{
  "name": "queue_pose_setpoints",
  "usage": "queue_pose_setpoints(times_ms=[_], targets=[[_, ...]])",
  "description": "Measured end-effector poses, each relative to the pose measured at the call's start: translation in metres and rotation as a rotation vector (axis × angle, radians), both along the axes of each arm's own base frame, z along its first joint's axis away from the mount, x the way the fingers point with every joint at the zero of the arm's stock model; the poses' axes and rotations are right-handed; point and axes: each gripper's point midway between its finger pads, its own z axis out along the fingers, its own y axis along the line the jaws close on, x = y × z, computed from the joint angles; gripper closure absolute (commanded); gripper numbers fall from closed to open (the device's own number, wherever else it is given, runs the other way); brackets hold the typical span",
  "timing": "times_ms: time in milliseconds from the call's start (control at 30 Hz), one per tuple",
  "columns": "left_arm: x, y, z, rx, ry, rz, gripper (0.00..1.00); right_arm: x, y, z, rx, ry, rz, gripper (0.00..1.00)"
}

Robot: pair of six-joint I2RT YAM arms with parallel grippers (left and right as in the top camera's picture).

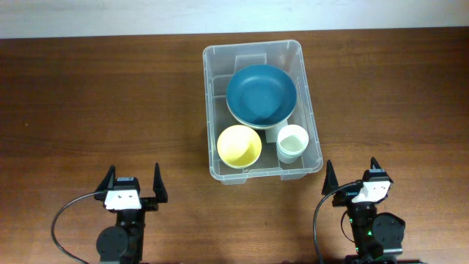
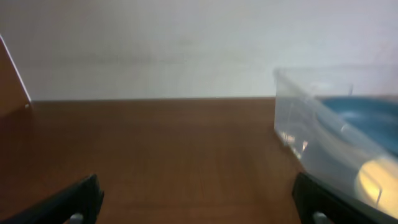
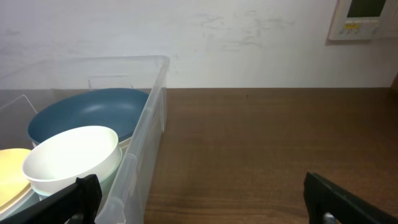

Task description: Pack container

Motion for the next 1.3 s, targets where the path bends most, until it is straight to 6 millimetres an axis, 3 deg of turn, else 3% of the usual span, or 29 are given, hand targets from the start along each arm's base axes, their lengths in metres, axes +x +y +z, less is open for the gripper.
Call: queue_pose_setpoints(times_ms=[200,1300], targets=[[-0.0009,0.0,-0.0123,0.023,0.051,-0.002,0.01,0.0,0.0,-0.0002,0.0,0.0,0.0,0.01],[-0.0009,0.0,-0.0126,0.03,0.052,-0.002,0.01,0.0,0.0,-0.0002,0.0,0.0,0.0,0.01]])
